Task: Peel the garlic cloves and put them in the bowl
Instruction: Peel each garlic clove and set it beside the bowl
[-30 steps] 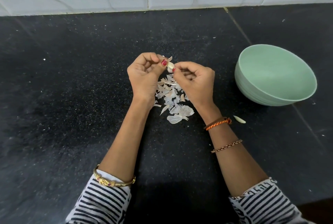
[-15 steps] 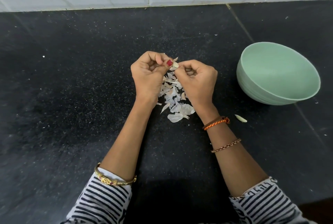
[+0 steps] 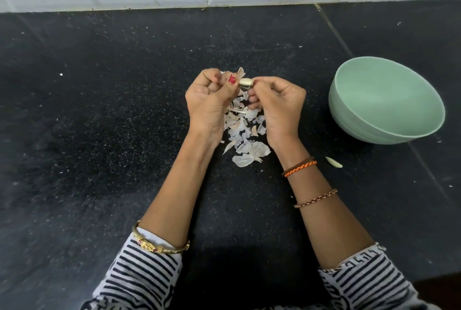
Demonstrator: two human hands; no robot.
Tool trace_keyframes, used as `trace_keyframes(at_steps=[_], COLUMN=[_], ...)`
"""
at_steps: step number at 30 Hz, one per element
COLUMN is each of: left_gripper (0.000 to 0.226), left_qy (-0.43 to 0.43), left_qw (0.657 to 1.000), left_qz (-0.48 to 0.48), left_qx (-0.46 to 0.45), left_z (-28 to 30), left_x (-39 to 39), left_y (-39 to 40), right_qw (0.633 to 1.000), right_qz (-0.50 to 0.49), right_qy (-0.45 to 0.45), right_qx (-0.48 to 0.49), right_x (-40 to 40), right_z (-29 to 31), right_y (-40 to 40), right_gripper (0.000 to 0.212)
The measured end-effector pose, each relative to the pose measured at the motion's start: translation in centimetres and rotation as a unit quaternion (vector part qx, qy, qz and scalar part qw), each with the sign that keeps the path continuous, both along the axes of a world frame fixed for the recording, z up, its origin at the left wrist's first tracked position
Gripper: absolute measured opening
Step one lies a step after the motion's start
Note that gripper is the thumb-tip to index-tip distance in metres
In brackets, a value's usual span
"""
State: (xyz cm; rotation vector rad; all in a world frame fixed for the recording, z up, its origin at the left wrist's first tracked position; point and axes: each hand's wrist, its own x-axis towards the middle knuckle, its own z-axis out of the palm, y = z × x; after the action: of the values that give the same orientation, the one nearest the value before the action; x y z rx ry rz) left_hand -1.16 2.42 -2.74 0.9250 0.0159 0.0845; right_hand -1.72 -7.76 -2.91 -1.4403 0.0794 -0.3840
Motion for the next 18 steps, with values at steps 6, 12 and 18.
trace_keyframes(at_steps=[6, 12, 18], left_gripper=[0.030, 0.028, 0.036], left_qy=[0.083, 0.096, -0.011], left_qw=[0.985, 0.978, 0.999], left_qz=[-0.032, -0.009, 0.034], left_qx=[-0.146, -0.183, 0.012], left_z=[0.5, 0.4, -0.1], left_x=[-0.3, -0.1, 0.2], left_y=[-0.8, -0.6, 0.1], right_qw=[1.000, 0.996, 0.985], right_qz=[0.000, -0.011, 0.015], right_qy=[0.000, -0.083, -0.134], right_qx=[0.014, -0.002, -0.111], right_x=[0.0, -0.1, -0.1], right_z=[-0.1, 0.0, -0.4], right_y=[0.1, -0.3, -0.3], right_gripper=[0.027, 0.018, 0.019])
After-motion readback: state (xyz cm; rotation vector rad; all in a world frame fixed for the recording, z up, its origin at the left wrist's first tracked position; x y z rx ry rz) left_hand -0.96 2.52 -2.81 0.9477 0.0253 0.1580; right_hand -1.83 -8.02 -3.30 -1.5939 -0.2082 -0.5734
